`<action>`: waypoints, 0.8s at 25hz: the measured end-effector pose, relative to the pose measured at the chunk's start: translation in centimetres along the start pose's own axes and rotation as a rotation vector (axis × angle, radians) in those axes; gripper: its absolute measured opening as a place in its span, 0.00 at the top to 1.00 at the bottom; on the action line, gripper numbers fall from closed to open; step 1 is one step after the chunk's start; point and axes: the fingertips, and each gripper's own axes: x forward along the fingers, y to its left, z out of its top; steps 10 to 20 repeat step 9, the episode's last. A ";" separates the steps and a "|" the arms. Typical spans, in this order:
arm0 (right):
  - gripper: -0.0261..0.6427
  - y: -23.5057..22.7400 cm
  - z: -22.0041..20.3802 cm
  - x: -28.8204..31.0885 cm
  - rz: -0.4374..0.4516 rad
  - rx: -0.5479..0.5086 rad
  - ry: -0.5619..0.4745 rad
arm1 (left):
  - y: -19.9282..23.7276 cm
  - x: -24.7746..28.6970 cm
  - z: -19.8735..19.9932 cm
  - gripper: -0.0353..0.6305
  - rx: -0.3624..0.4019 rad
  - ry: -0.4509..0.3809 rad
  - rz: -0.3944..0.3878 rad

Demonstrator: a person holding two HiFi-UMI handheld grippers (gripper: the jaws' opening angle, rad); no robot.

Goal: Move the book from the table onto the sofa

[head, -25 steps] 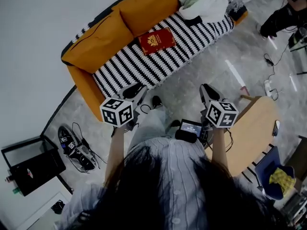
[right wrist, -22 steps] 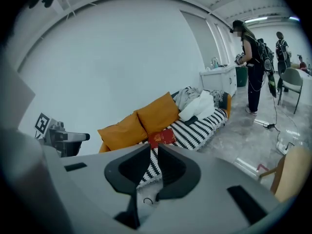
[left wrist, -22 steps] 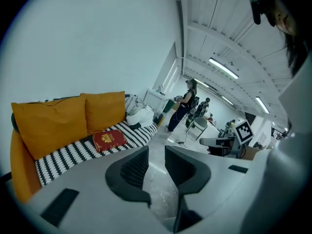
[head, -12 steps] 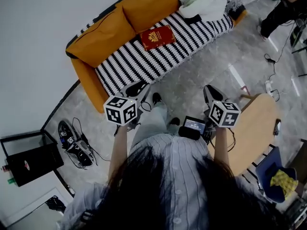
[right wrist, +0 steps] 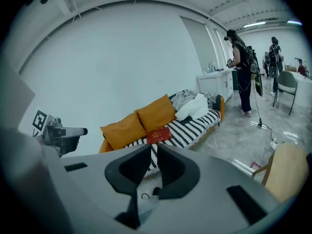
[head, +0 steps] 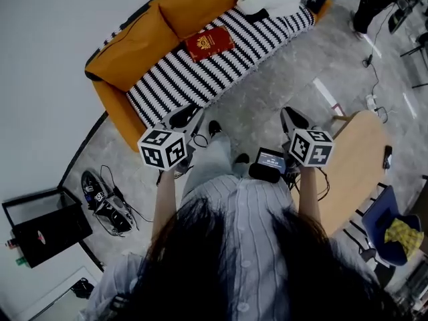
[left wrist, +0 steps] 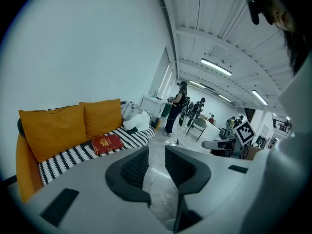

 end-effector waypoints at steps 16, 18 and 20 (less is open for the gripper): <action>0.89 -2.8 -0.6 -2.6 -0.045 0.019 -0.023 | -1.2 -0.3 -0.9 0.78 0.002 -0.008 0.011; 0.89 -2.8 -0.6 -2.6 -0.045 0.019 -0.023 | -1.2 -0.3 -0.9 0.78 0.002 -0.008 0.011; 0.89 -2.8 -0.6 -2.6 -0.045 0.019 -0.023 | -1.2 -0.3 -0.9 0.78 0.002 -0.008 0.011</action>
